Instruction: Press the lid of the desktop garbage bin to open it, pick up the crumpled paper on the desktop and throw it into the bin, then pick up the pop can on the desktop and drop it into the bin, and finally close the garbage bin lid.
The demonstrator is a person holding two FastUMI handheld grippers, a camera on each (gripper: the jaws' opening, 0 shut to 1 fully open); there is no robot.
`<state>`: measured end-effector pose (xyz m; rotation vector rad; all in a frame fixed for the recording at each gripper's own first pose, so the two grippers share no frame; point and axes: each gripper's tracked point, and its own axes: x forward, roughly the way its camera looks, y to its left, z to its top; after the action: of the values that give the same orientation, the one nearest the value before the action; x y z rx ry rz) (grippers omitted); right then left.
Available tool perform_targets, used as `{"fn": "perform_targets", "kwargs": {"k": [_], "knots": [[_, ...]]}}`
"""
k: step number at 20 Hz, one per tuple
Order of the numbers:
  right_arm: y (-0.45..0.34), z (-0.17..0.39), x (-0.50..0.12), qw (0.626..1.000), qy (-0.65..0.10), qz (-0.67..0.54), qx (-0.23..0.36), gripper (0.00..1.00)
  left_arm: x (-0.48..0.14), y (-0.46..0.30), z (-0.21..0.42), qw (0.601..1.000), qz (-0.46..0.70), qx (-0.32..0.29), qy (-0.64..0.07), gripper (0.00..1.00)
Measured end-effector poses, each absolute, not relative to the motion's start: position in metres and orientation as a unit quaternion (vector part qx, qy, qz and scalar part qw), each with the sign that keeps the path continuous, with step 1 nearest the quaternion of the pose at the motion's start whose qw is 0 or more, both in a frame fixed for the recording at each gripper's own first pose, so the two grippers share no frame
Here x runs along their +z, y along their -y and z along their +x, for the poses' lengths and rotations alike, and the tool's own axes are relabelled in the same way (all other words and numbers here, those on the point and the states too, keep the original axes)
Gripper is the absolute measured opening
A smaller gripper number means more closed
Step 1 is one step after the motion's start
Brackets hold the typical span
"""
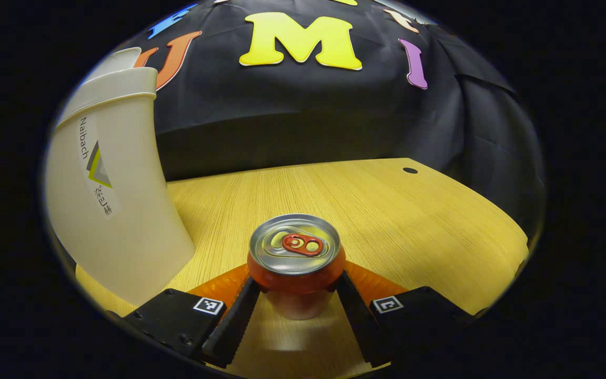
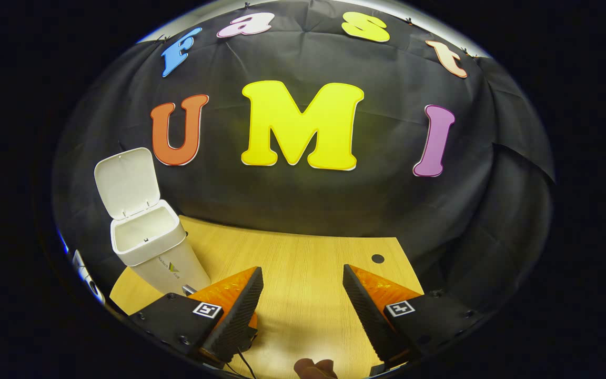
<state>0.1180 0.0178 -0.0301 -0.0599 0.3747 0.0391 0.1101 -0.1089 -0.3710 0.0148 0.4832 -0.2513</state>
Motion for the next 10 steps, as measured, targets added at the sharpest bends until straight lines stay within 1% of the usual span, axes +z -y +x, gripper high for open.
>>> {"fn": "perform_targets", "kwargs": {"k": [4, 10], "knots": [[-0.005, 0.108, -0.031, 0.983, -0.182, -0.029, 0.019, 0.96, -0.337, 0.095, 0.106, 0.970, 0.021, -0.110, -0.216, 0.86], [0.015, 0.098, -0.036, 0.983, -0.181, 0.004, 0.011, 0.97, -0.245, 0.071, 0.092, 0.980, 0.016, -0.105, -0.171, 0.86]]}}
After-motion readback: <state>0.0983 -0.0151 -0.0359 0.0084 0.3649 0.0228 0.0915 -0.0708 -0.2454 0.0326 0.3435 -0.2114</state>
